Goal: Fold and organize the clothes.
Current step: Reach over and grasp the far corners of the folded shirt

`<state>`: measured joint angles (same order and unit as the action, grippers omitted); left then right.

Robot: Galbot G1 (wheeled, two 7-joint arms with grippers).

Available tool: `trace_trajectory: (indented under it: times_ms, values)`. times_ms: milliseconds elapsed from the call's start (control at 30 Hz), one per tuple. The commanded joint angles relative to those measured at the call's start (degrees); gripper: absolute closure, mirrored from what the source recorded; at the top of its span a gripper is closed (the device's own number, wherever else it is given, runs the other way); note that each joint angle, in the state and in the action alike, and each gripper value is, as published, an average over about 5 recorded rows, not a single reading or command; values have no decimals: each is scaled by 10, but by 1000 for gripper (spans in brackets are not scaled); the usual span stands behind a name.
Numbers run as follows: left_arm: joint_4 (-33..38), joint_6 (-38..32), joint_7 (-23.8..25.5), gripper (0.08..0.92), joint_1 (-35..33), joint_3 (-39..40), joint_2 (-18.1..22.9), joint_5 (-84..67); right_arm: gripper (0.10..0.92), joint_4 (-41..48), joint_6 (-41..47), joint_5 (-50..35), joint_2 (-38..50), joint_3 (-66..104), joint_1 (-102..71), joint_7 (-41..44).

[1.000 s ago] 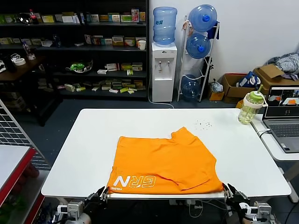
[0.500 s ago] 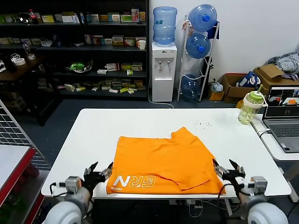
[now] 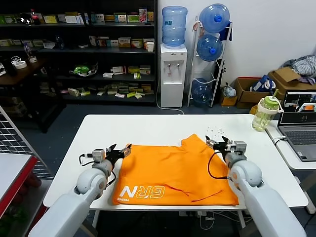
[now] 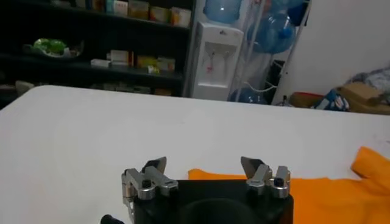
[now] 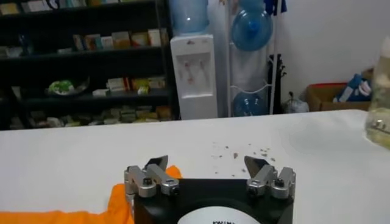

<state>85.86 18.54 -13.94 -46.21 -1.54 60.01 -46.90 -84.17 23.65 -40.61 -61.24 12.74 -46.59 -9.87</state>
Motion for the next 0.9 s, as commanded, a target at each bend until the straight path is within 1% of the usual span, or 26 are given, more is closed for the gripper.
trace_trajectory:
  times_ms: [33,200,433,533,600,667,900]
  values:
    - [-186,13,39,177,139,75,49,13,203,222,19,33,-79,-87,164,42]
    - [-180,22,36,177,128,77,46,13,203,238,20,52,-89,-88,159,53]
    - [-165,30,25,177,119,80,42,11,203,242,26,55,-89,-88,157,58]
    - [-159,34,17,177,115,83,42,10,224,244,32,54,-90,-89,156,58]
    - [-155,35,13,181,112,84,40,9,265,244,38,52,-89,-89,154,58]
    - [-151,36,11,207,109,85,39,9,324,244,41,51,-89,-89,153,58]
    - [-149,35,6,423,104,83,39,10,541,237,43,47,-86,-90,148,61]
